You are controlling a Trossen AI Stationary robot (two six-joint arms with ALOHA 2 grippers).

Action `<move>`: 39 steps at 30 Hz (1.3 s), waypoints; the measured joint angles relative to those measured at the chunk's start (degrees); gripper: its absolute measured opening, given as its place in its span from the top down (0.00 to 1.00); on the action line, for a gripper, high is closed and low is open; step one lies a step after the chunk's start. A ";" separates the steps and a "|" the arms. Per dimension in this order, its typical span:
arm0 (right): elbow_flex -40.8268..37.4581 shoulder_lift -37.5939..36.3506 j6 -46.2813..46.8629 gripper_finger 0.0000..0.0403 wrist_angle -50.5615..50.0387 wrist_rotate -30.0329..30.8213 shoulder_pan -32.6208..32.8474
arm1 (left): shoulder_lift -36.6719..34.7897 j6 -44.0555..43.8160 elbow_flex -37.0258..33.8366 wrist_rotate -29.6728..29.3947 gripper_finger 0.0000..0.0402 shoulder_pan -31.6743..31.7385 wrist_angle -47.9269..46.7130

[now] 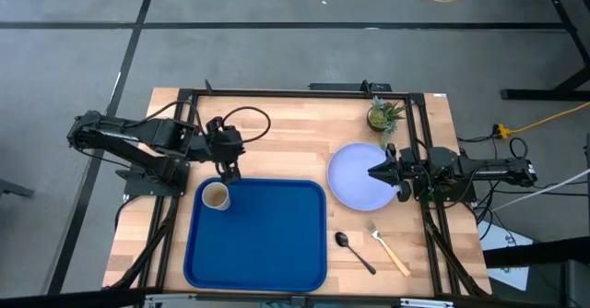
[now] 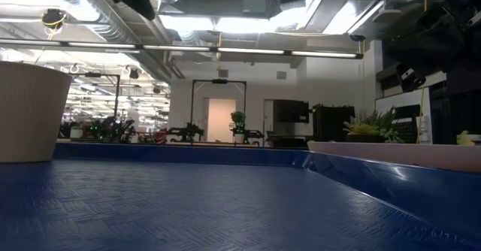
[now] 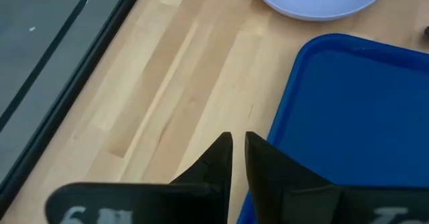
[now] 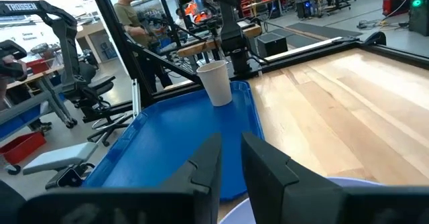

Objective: Pick and place plate/cup/fork/spoon on tray
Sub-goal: Put the purple plate on the blue serving tray

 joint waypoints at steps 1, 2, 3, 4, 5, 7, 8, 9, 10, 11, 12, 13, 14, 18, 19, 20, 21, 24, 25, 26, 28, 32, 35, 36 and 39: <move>0.00 0.00 -0.06 0.85 0.00 -0.01 -0.01 | 0.00 0.00 0.00 -0.02 0.92 0.02 0.00; 0.00 0.00 -0.09 0.85 -0.02 0.01 0.00 | 0.00 0.00 0.00 -0.02 0.92 0.02 0.00; 0.00 0.01 -0.08 0.85 -0.02 0.01 0.00 | 0.00 0.00 0.00 -0.04 0.92 0.00 0.00; 0.00 0.03 -0.06 0.85 -0.01 -0.26 -0.02 | 0.00 0.02 0.00 -0.07 0.92 0.00 0.00; 0.00 0.22 -0.07 0.85 0.17 -1.45 -0.02 | 0.00 0.02 0.00 -0.24 0.92 0.00 0.00; 0.00 1.22 -0.71 0.85 1.16 -6.42 0.02 | 0.00 0.02 0.00 -0.66 0.92 0.00 -0.02; 0.00 1.94 -1.40 0.85 1.54 -8.77 0.02 | 0.00 0.02 0.00 -0.94 0.92 0.00 0.00; 0.02 2.75 -1.34 0.85 1.60 -10.08 0.07 | 0.00 0.03 0.00 -1.19 0.92 0.00 0.00; 0.02 3.60 -0.32 0.85 1.56 -10.05 0.05 | 0.00 0.04 0.00 -1.52 0.92 0.00 0.00; 0.02 4.65 1.07 0.85 1.57 -9.25 0.04 | 0.00 0.04 0.00 -1.81 0.92 0.00 0.00; 0.02 5.79 2.23 0.85 1.56 -8.83 0.02 | 0.00 0.04 0.00 -1.98 0.92 0.00 0.00; 0.02 7.02 3.16 0.85 1.64 -8.84 0.02 | 0.00 0.04 0.00 -2.03 0.92 0.01 -0.01; 0.02 8.27 3.74 0.85 1.92 -8.87 0.03 | 0.00 0.04 0.00 -2.05 0.92 0.00 0.00; 0.02 13.43 4.46 0.85 5.21 -11.00 0.75 | 0.00 0.04 0.00 -2.08 0.92 0.02 0.00; 0.02 14.70 4.50 0.85 6.21 -11.75 1.13 | 0.00 0.04 0.00 -2.08 0.92 0.00 0.00; 0.05 15.89 4.50 0.85 7.08 -12.28 1.59 | 0.00 0.04 0.00 -2.05 0.92 0.00 -0.02; 0.38 17.14 4.40 0.85 7.19 -12.98 2.08 | 0.00 0.04 0.00 -2.05 0.92 0.00 -0.02; 3.29 20.78 4.27 0.85 7.15 -13.46 3.93 | 0.00 0.04 0.00 -2.05 0.92 0.00 -0.02; 4.75 21.97 3.63 0.85 7.13 -13.46 4.55 | 0.00 0.04 0.00 -2.05 0.92 0.00 0.00; 6.51 23.23 2.43 0.85 7.23 -13.44 5.30 | 0.00 0.04 0.00 -2.05 0.92 0.00 -0.01; 10.19 25.90 -1.66 0.85 7.38 -13.43 6.73 | 0.00 0.04 0.00 -2.05 0.92 0.02 0.00; 16.32 30.51 -10.39 0.85 6.06 -13.40 8.53 | 0.00 0.04 0.00 -2.03 0.92 0.00 -0.02; 18.87 33.20 -12.18 0.85 5.88 -13.31 8.85 | 0.00 0.04 0.00 -1.72 0.92 0.01 -0.04; 19.15 33.88 -12.15 0.85 5.83 -12.81 8.85 | 0.00 0.04 0.00 -1.51 0.92 0.00 -0.03; 19.34 35.96 -12.31 0.85 5.06 -9.18 8.85 | 0.00 0.04 0.00 -1.42 0.92 0.00 -0.03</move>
